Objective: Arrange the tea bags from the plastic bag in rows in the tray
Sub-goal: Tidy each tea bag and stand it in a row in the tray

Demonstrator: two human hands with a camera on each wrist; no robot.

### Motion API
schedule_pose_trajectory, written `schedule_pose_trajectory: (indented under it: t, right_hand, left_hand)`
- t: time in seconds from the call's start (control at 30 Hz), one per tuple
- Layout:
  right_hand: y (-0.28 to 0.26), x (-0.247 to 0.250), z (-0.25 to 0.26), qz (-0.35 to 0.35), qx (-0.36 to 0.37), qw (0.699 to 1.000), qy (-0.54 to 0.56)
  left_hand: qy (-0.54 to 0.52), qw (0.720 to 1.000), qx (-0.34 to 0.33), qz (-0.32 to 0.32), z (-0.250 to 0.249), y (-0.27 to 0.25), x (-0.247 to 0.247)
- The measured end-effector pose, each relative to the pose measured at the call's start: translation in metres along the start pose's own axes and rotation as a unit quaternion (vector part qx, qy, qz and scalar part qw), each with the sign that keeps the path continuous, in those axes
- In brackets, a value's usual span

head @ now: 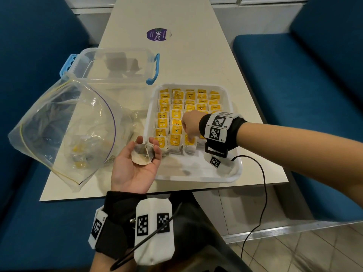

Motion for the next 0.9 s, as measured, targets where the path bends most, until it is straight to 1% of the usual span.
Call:
schedule_pose_trajectory:
  t: [0.2,0.27,0.33,0.4,0.47,0.57,0.6,0.63,0.7,0.8,0.9]
  right_hand:
    - [0.0,0.0,0.003,0.003,0.001,0.999,-0.032]
    - [-0.002,0.002,0.004,-0.004,0.008,0.999,-0.038]
    - [-0.006,0.009,0.006,-0.023,0.021,0.999,-0.021]
    - [-0.016,0.023,0.01,-0.051,0.044,0.998,0.011]
    - [-0.03,0.041,0.017,-0.097,0.074,0.991,0.055]
    - [-0.06,0.066,0.034,-0.179,0.145,0.967,0.11]
    - [-0.07,0.069,0.04,-0.196,0.172,0.958,0.119]
    - [-0.079,0.07,0.046,-0.2,0.197,0.952,0.124]
    - [-0.093,0.064,0.057,-0.179,0.233,0.949,0.114]
    - [-0.098,0.05,0.063,-0.139,0.244,0.957,0.077]
    - [-0.102,0.041,0.065,-0.118,0.252,0.959,0.064]
  left_hand:
    - [0.005,1.0,0.0,-0.002,0.0,0.0,0.001]
    - [0.004,1.0,0.001,0.0,0.0,-0.001,0.0]
    - [0.004,1.0,0.003,0.003,0.0,-0.001,0.0]
    - [0.009,1.0,0.003,0.007,0.001,-0.003,-0.002]
    - [0.017,1.0,0.002,0.016,0.002,-0.004,-0.005]
    - [0.029,0.999,0.003,0.029,0.007,-0.006,-0.011]
    - [0.032,0.999,0.005,0.034,0.01,-0.007,-0.014]
    - [0.034,0.999,0.008,0.041,0.013,-0.007,-0.016]
    - [0.039,0.998,0.011,0.055,0.018,-0.008,-0.022]
    - [0.068,0.995,0.01,0.066,0.025,-0.01,-0.026]
    - [0.081,0.994,0.011,0.074,0.028,-0.009,-0.028]
Point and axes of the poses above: each hand's wrist, its own y-axis towards the middle knuckle, its own x-axis out of the back of the hand, z = x × y, the point moved 6 cm from there along y, towards the middle knuckle, and after that the axes turned 4 degrees about x, right-handed, at the moved point
